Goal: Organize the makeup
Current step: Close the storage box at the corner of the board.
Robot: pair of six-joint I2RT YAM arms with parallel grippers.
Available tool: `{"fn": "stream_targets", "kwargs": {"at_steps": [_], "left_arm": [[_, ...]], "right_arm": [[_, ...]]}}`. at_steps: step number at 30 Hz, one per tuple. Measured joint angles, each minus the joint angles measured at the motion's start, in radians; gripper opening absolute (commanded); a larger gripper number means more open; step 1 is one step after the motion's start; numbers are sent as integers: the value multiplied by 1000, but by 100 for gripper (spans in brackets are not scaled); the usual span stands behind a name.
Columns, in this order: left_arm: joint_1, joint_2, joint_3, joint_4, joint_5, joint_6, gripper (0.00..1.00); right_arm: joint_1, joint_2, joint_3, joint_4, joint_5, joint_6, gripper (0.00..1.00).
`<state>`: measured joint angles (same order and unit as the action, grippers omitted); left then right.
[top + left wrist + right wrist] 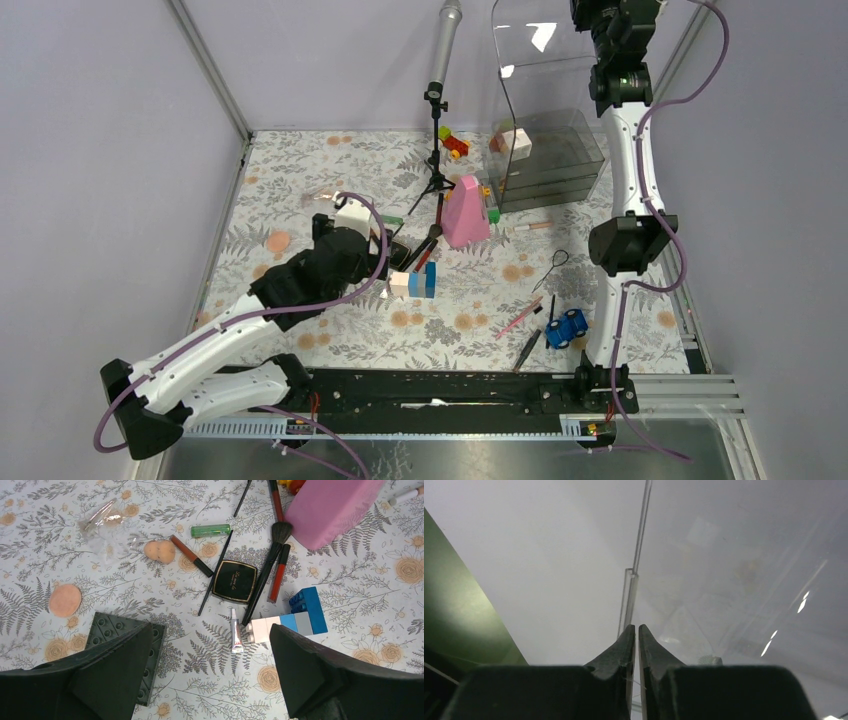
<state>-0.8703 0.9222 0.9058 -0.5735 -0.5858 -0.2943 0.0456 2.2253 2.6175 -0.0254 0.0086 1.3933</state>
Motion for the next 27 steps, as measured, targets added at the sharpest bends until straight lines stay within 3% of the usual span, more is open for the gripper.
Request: {"fn": "stream_targets", "kwargs": {"at_steps": [5,7,9,11,22,27], "left_arm": [[0,-11,0,0,0,2,99],[0,-13,0,0,0,2,99],[0,-13,0,0,0,2,99],[0,-13,0,0,0,3,99],[0,-13,0,0,1,3,99],[0,-13,0,0,2,3,99]], "right_arm": [[0,-34,-62,-30,-3,-24,13],[0,-54,-94,-45,0,-40,33],[0,-71,-110,-59,5,-52,63],[0,-84,-111,-66,12,-69,74],[0,-92,-48,-90,21,-106,96],[-1,-88,-42,-102,36,-113,98]]}}
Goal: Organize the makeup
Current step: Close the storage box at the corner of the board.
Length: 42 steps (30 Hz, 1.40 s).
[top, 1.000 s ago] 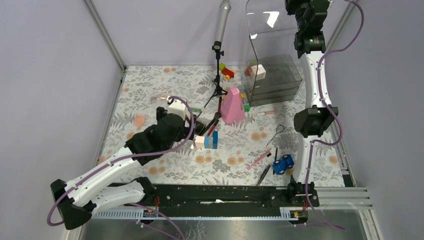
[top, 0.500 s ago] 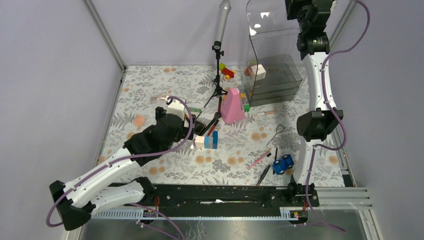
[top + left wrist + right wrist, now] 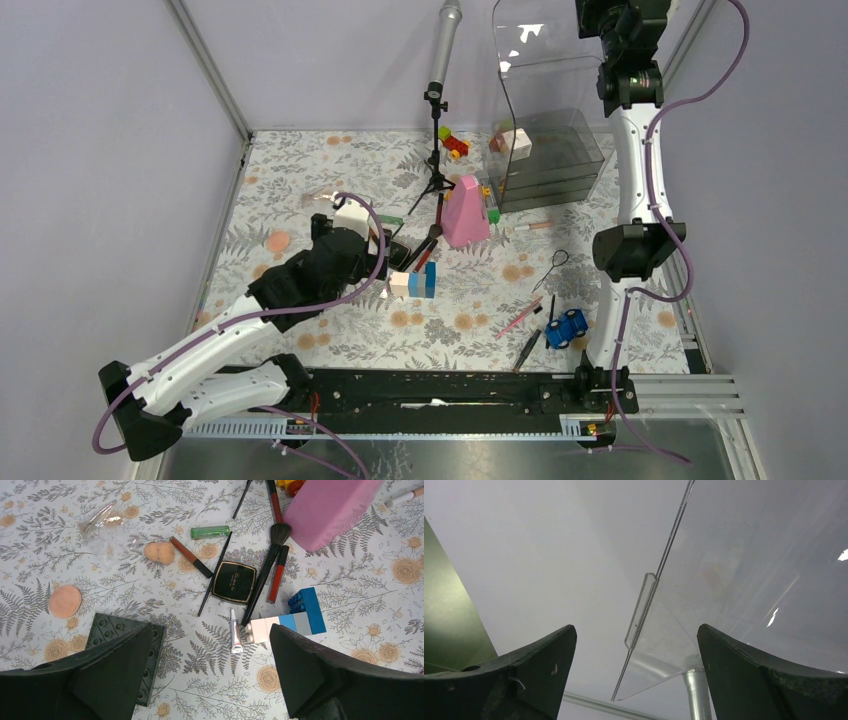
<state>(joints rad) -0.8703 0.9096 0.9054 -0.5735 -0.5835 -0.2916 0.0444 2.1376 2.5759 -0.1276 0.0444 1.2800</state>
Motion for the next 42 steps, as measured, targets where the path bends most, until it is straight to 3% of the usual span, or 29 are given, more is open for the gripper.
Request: {"fn": "stream_targets", "kwargs": {"at_steps": [16,19,23,27,32,42], "left_arm": [[0,0,0,0,0,0,99],[0,0,0,0,0,0,99],[1,0,0,0,0,0,99],[2,0,0,0,0,0,99],[4,0,0,0,0,0,99],[5,0,0,0,0,0,99]], "right_arm": [[-5,145,82,63,-2,113,99],[-6,145,87,60,0,113,86],[-6,144,87,80,-1,114,59],[-6,130,84,69,0,109,40],[-7,109,77,33,-1,102,27],[-8,68,-35,3,-12,61,15]]}}
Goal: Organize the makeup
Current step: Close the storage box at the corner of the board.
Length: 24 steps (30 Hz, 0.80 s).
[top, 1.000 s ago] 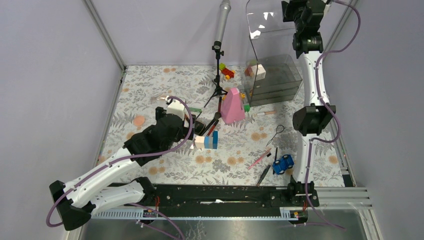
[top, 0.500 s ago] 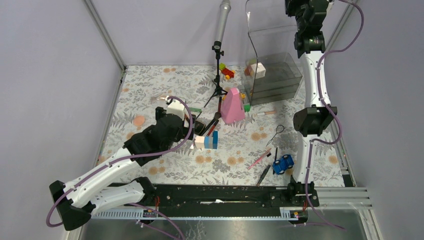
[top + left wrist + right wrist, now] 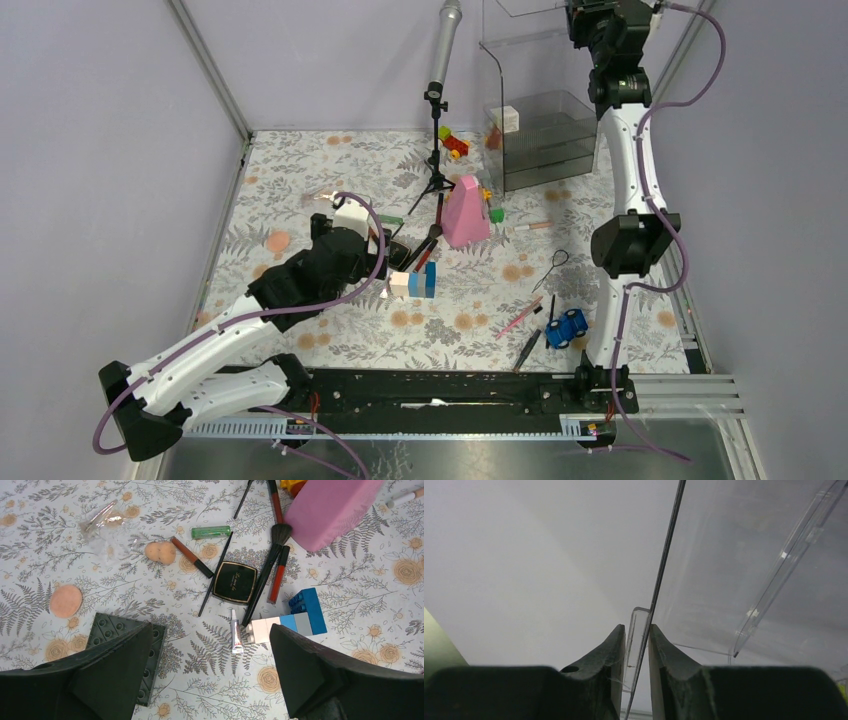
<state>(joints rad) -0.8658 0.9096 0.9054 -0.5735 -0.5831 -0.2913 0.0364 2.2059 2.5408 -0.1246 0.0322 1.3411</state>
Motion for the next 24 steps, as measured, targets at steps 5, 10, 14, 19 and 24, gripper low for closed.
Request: {"fn": "stream_targets", "kwargs": {"at_steps": [5,10,14,19,24], "left_arm": [[0,0,0,0,0,0,99],[0,0,0,0,1,0,99],[0,0,0,0,1,0,99],[0,0,0,0,5,0,99],[0,3,0,0,9,0,99]], "right_arm": [[0,-81,-106,-5,2,-38,13],[0,-176,-222,8,1,-63,13],[-5,-262,-346,48,-1,-76,19],[-8,-409,-580,153,5,-94,35],[-10,-571,-852,266,30,-149,42]]}}
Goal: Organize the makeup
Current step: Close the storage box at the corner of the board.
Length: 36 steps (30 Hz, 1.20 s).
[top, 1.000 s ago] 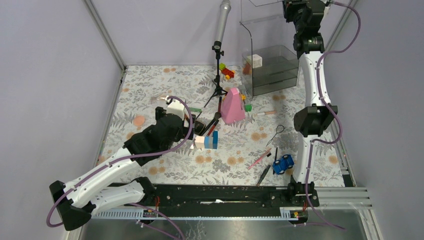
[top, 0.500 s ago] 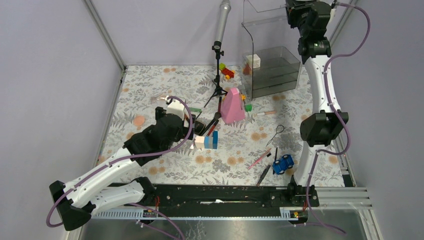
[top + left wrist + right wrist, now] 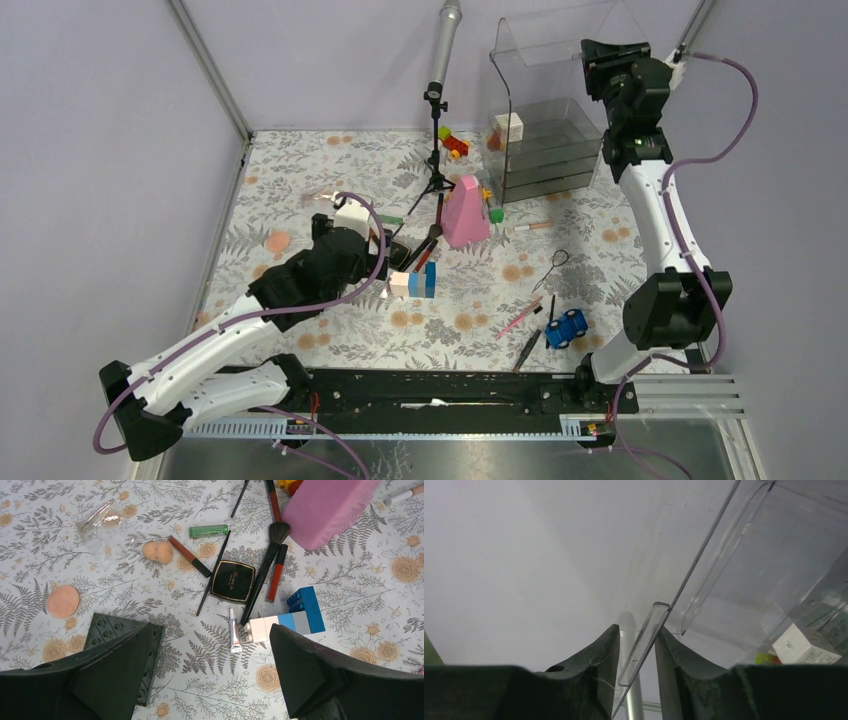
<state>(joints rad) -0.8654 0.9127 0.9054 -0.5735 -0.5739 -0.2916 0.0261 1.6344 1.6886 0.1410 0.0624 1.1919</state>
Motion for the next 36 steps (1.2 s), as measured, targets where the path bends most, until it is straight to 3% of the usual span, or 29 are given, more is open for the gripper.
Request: {"fn": "stream_targets", "kwargs": {"at_steps": [9,13,22,36], "left_arm": [[0,9,0,0,7,0,99],[0,10,0,0,11,0,99],[0,10,0,0,17,0,99],[0,10,0,0,29,0,99]], "right_arm": [[0,-130,-240,85,25,-95,69],[0,-182,-339,115,27,-124,76],[0,-317,-658,206,45,-167,81],[0,-406,-739,218,61,-279,85]]}}
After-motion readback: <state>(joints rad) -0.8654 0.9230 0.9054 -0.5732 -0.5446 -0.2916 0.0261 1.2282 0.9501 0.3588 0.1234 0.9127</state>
